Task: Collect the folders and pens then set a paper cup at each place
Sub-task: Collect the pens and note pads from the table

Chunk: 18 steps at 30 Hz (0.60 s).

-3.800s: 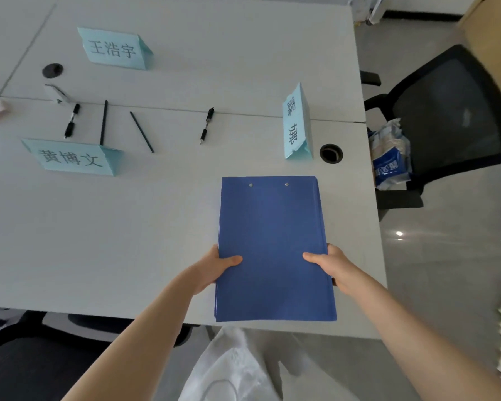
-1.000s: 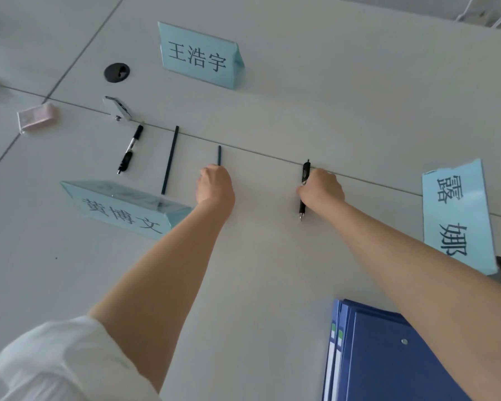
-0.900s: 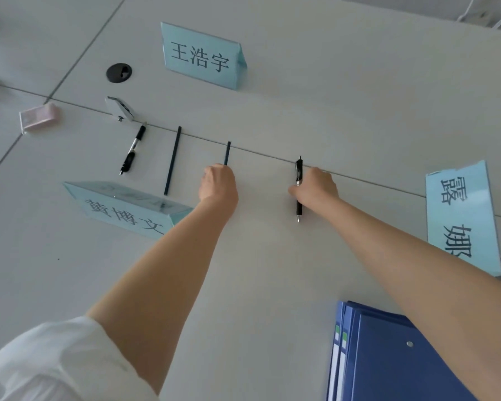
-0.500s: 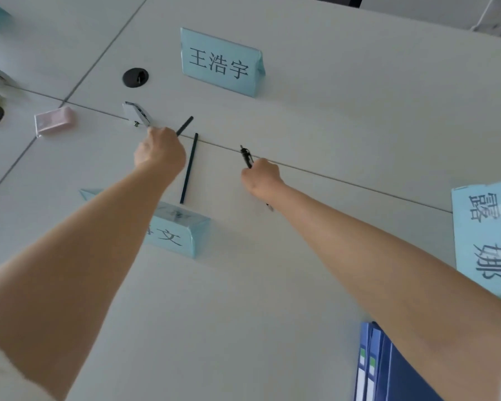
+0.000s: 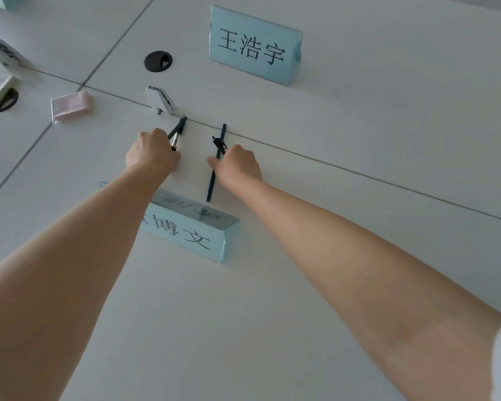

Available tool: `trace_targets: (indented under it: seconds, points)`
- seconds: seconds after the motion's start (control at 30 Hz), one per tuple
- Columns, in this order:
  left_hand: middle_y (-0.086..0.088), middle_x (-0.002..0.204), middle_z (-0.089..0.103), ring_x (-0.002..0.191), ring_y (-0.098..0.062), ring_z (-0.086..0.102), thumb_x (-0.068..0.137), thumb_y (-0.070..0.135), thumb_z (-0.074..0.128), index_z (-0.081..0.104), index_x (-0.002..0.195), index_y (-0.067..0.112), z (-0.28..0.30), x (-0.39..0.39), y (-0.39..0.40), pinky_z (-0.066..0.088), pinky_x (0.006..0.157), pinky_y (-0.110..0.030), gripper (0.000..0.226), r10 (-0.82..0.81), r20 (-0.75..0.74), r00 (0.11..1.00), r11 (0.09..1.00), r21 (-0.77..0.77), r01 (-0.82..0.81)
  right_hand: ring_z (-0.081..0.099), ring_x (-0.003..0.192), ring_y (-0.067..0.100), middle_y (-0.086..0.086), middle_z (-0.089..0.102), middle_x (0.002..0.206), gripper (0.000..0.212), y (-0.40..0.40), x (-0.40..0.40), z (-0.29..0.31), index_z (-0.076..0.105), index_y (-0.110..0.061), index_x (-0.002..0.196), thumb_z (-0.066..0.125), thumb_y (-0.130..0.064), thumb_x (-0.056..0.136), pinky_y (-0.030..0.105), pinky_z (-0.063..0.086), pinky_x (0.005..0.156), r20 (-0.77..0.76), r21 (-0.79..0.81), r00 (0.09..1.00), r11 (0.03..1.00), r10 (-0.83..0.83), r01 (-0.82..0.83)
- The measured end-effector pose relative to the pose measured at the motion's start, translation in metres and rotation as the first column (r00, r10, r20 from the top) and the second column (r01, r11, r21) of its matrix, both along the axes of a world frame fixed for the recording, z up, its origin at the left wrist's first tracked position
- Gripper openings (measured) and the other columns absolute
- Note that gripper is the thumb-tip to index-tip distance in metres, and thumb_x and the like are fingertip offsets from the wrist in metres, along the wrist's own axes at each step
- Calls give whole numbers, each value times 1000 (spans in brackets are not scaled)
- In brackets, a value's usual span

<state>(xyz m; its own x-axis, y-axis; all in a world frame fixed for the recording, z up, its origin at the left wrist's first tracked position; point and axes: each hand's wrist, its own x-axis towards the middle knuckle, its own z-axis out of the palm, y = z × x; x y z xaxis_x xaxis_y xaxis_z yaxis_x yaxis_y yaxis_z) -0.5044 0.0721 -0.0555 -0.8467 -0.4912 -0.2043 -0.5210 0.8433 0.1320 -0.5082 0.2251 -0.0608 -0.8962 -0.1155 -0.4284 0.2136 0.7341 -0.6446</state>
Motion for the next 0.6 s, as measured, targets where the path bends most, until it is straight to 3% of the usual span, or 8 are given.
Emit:
trace_targets:
  seconds: [0.17, 0.3, 0.47, 0.6]
  points:
    - [-17, 92, 56, 75, -35, 56, 88, 5, 55, 61, 99, 2, 3, -2, 0, 48, 64, -38, 13, -9, 2, 1000, 1000, 23, 9, 60, 113, 31, 13, 61, 124, 31, -7, 1, -1, 56, -5, 125, 50, -9, 94, 33, 48, 88, -50, 132, 999, 991, 12, -5]
    - [-14, 90, 54, 73, -33, 54, 89, 15, 57, 58, 98, 4, 21, 1, 3, 42, 61, -36, 14, -11, -78, 997, 999, 51, 15, 60, 117, 30, 13, 62, 126, 31, 27, -2, 4, 59, -5, 124, 50, -12, 95, 33, 48, 91, -112, 241, 994, 970, -9, 36]
    - [-11, 88, 54, 72, -31, 52, 84, 23, 58, 57, 95, 6, 62, 15, 18, 40, 59, -33, 20, 7, -200, 980, 986, 163, 26, 62, 105, 35, 19, 64, 115, 30, 65, 11, 26, 57, 1, 114, 51, -19, 93, 30, 42, 71, -85, 230, 996, 973, -1, 20]
    - [-3, 73, 48, 63, -24, 47, 85, 26, 56, 53, 87, 8, 97, 44, 53, 35, 52, -28, 18, 24, -243, 970, 968, 246, 37, 60, 105, 36, 21, 61, 118, 34, 78, 36, 63, 49, 3, 117, 47, -22, 94, 30, 38, 68, -85, 125, 995, 990, -53, 63]
